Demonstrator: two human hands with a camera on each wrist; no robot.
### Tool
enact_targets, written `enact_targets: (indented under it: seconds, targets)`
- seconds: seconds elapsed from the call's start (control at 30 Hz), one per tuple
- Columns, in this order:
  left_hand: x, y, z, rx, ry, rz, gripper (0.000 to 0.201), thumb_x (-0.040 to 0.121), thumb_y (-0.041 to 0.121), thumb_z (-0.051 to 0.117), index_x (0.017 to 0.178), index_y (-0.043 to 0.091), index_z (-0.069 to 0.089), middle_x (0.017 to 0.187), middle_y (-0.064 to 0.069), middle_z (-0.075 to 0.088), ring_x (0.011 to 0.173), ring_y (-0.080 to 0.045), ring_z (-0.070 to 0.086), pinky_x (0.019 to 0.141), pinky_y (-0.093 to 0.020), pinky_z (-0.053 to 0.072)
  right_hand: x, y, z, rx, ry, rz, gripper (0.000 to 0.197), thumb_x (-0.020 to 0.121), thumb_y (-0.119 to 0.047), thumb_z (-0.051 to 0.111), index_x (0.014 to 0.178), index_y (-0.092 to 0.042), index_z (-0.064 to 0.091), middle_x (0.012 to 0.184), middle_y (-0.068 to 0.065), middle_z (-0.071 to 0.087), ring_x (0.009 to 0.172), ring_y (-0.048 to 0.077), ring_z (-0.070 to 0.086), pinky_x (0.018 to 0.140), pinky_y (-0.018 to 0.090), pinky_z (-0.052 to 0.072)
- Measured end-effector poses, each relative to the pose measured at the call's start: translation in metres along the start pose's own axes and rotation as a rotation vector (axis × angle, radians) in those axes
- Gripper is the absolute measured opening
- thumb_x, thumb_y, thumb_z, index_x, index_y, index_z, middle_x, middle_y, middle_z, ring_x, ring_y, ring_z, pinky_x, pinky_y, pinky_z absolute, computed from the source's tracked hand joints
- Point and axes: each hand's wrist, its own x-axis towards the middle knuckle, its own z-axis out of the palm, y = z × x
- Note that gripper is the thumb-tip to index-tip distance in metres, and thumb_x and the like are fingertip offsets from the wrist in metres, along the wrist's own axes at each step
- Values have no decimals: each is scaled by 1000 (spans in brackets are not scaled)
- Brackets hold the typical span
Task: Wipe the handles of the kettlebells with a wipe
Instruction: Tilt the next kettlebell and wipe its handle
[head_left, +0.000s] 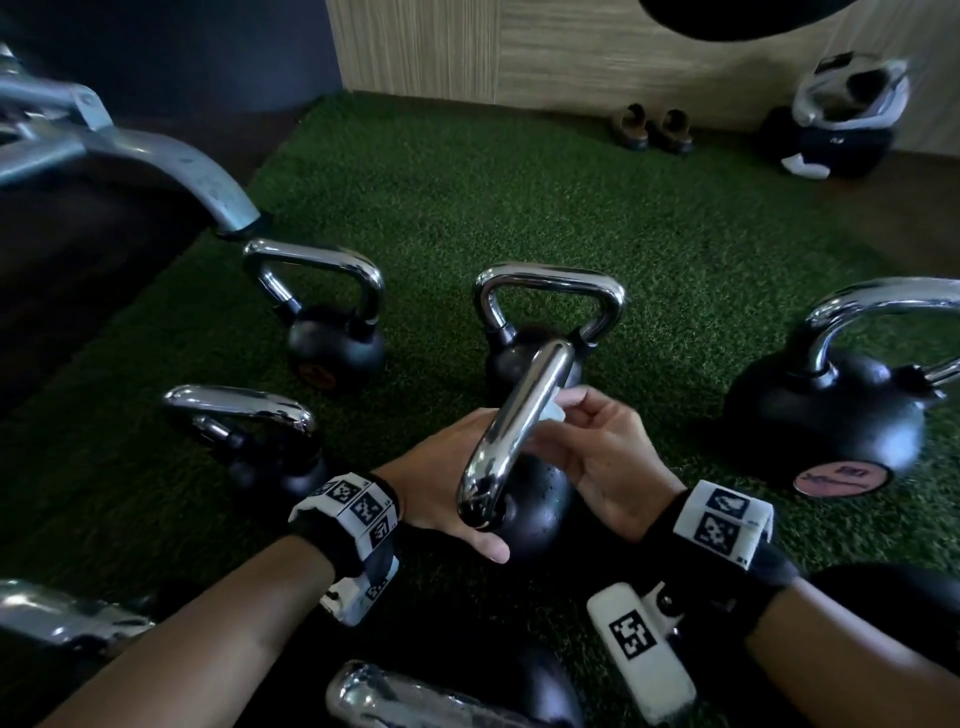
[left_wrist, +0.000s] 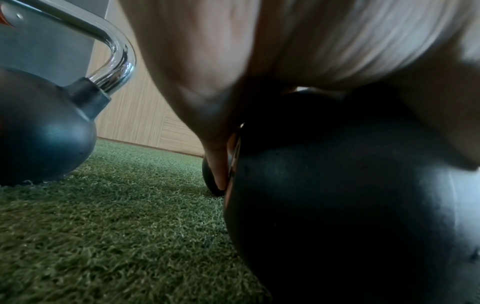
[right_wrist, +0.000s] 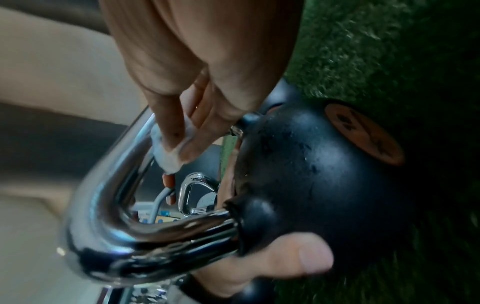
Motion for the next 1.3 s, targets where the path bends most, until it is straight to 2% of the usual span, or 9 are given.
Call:
enact_targets:
  seconds: [0.17,0.37,0.47,0.63,0.97,1.03,1.13,1.2,1.3]
  targets:
    - [-3,1,-1,-18,10,-83,113,53,19,104,133,52,30,154,3,41,146,-9,35,120,-17,28,7,-6,6,-337,298,-297,28,70,16,82,85,2,64,65,5,73,54,12,70,55,23,57]
    - [-3,2,-3,-53,-28,-145,112,55,15,103,127,55,27,139,29,32,123,37,24,100,8,23,13,-6,3,-703,476,-343,24,61,-23,91,72,-24,70,68,-1,75,67,23,75,69,47,64]
    - [-3,4,-3,-57,-14,-156,114,54,15,104,129,55,27,143,19,37,126,30,30,102,5,25,21,-9,9,-710,546,-312,22,65,-19,90,68,-17,68,59,-5,72,58,12,73,63,36,62]
    - [-3,8,-3,2,1,-109,116,53,19,104,133,51,27,155,-1,39,142,-6,34,113,-2,22,23,-5,19,-650,608,-231,9,72,-3,79,75,-5,71,36,-17,55,32,-8,52,38,8,38]
    - [-10,19,-4,38,-8,-207,122,55,25,104,148,40,26,156,10,38,145,-5,36,118,-21,34,24,6,14,-801,555,-125,14,75,-10,74,69,-14,62,59,7,72,49,17,70,50,25,57]
    - [-12,22,-5,98,-16,-225,126,56,24,103,155,27,27,156,12,35,146,-4,33,120,-18,30,21,5,10,-768,526,-110,21,67,-16,82,73,-15,62,69,10,75,52,17,69,51,27,57]
    - [-20,23,-16,91,-145,-247,138,52,26,104,161,29,19,164,16,29,153,-2,23,126,-32,27,19,-7,-2,-792,517,-109,46,50,-35,89,89,-25,66,87,1,75,77,23,75,71,42,64]
    - [-32,28,-35,29,-201,-297,151,50,42,103,163,38,3,164,28,23,152,5,21,127,-29,24,19,-22,-9,-836,482,-163,33,69,-27,87,96,-29,69,92,-4,75,83,22,75,72,41,64]
    - [-48,58,-61,161,-75,-397,146,48,83,83,159,50,-6,164,35,13,148,10,23,125,-29,27,26,-49,-9,-961,418,-282,17,85,-16,76,98,-28,76,87,-9,76,78,13,75,63,29,63]
